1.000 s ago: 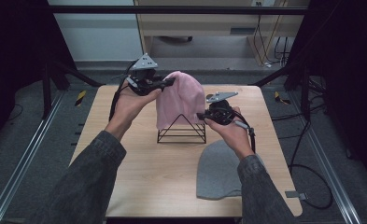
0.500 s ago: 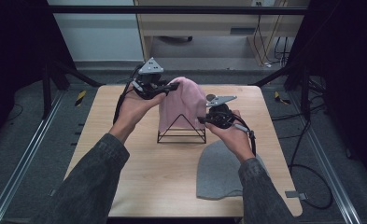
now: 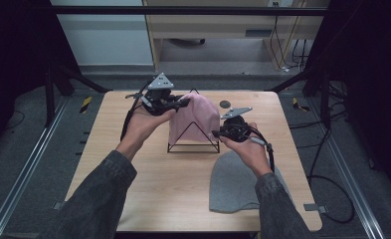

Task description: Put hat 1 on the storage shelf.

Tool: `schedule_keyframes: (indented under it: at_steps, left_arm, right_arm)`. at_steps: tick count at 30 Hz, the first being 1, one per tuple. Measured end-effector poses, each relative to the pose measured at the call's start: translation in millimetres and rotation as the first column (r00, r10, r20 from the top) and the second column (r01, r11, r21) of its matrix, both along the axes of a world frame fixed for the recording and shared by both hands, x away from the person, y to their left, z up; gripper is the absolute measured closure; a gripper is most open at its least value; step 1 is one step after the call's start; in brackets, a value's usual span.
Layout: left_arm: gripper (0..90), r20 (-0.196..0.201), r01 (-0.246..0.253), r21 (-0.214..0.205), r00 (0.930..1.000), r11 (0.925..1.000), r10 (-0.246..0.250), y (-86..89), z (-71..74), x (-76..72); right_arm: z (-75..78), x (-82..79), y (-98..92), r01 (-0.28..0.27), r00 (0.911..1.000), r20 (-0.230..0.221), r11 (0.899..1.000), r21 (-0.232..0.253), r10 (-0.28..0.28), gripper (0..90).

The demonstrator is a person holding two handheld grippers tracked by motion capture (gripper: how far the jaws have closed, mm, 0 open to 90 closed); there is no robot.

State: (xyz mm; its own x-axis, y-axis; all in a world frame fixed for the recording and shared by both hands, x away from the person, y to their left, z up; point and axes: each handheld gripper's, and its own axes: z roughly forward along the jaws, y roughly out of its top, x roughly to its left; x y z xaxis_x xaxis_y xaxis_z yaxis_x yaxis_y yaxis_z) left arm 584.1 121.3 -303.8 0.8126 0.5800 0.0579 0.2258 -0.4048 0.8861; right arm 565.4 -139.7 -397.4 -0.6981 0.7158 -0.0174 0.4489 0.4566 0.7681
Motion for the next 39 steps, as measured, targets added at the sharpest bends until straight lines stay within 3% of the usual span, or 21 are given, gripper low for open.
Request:
schedule_keyframes:
  at_steps: [8,9,11,13,18,26,29,34,39]
  left_arm:
    - [78.7,-0.028,-0.004,0.008,0.9996,1.0000,0.005,-1.4,-17.2,-3.4]
    - [78.7,-0.027,-0.004,0.017,0.9996,0.9998,0.004,-1.4,-18.9,-4.0]
    - [78.8,-0.019,-0.002,-0.010,0.9998,0.9999,0.002,-0.3,-21.4,-5.9]
    - [78.7,-0.008,0.003,0.016,1.0000,0.9999,-0.002,-0.5,-24.2,-7.4]
    - [77.8,-0.038,-0.013,0.013,0.9992,0.9998,0.014,4.9,-31.1,-6.3]
    - [76.5,-0.080,-0.015,0.021,0.9967,0.9997,0.017,4.6,-34.7,-1.9]
    - [74.1,-0.085,-0.022,0.039,0.9961,0.9990,0.026,3.5,-37.7,-2.4]
    - [68.0,-0.079,-0.031,0.018,0.9963,0.9993,0.033,2.6,-36.8,-5.0]
    - [52.7,-0.046,-0.062,-0.013,0.9971,0.9980,0.061,7.0,-25.0,-12.0]
  right_arm:
    - [-1.7,-6.2,-4.4,0.009,0.9999,-0.012,1.000,-0.026,-0.010,69.4]
    - [-0.1,-7.9,-7.4,0.014,0.9999,-0.008,1.000,-0.024,-0.014,68.7]
    - [2.3,-11.8,-13.7,0.030,0.9996,-0.004,0.999,-0.014,-0.030,67.1]
    - [3.6,-16.1,-20.0,0.039,0.9992,0.001,0.999,-0.015,-0.039,63.5]
    - [2.5,-22.4,-39.1,0.082,0.9966,0.008,0.995,-0.049,-0.082,55.1]
    - [-5.5,-27.7,-73.4,0.149,0.9884,-0.017,0.985,-0.084,-0.151,49.9]
    - [-11.6,-28.9,-83.3,0.168,0.9848,-0.029,0.981,-0.095,-0.171,48.5]
    - [-21.0,-32.2,-98.3,0.199,0.9772,-0.055,0.974,-0.108,-0.205,45.2]
    - [-27.1,-32.9,-108.1,0.220,0.9701,-0.080,0.969,-0.110,-0.229,36.8]
